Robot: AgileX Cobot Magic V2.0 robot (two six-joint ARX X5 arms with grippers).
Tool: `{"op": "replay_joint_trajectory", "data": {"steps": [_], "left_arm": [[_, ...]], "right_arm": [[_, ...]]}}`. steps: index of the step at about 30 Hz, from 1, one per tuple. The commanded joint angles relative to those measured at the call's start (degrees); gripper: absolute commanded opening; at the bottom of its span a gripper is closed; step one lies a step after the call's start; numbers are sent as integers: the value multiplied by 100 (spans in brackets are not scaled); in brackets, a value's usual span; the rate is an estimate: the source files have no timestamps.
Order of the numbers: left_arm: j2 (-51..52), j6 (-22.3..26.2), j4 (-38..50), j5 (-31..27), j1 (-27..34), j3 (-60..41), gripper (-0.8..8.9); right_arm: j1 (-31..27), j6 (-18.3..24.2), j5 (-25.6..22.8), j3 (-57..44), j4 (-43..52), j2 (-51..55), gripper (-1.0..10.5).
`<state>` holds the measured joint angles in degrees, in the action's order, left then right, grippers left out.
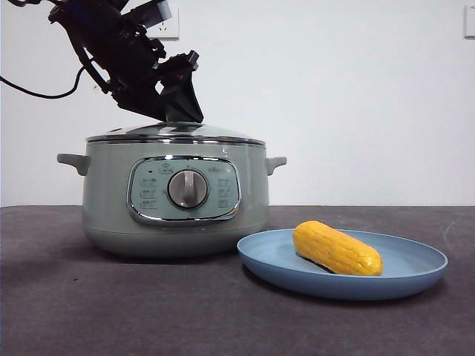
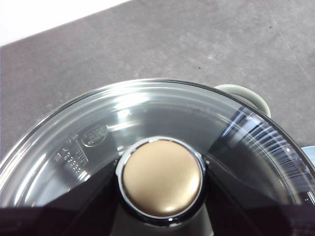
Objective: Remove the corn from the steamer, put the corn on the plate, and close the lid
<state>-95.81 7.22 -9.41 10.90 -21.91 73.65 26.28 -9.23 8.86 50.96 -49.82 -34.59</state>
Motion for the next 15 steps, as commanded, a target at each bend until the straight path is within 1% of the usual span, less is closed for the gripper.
{"op": "replay_joint_trajectory", "data": {"steps": [1, 4, 6, 7, 8, 11, 12, 13, 15], "left_arm": [[-68, 33, -125, -20, -17, -9, -9], [-68, 33, -225, -24, -20, -9, -8], [-68, 31, -243, -26, -20, -9, 9], [-68, 28, -240, -24, -20, -9, 33], [-68, 31, -229, -26, -20, -9, 106], [-68, 28, -216, -26, 2, -9, 452], [-68, 31, -216, -24, 20, -9, 551], [-66, 31, -212, -28, 24, -9, 566], [-61, 33, -203, -33, 28, -7, 566]], "right_arm": [[9, -15, -17, -44, 28, 15, 567], [9, -15, -17, -44, 28, 15, 566], [9, -15, -17, -44, 28, 15, 567], [9, -15, -17, -44, 28, 15, 567], [9, -15, -17, -44, 28, 15, 567], [9, -15, -13, -44, 26, 15, 567], [9, -15, -13, -44, 26, 15, 567], [9, -15, -15, -44, 26, 15, 566], [9, -15, -15, -44, 26, 15, 567]]}}
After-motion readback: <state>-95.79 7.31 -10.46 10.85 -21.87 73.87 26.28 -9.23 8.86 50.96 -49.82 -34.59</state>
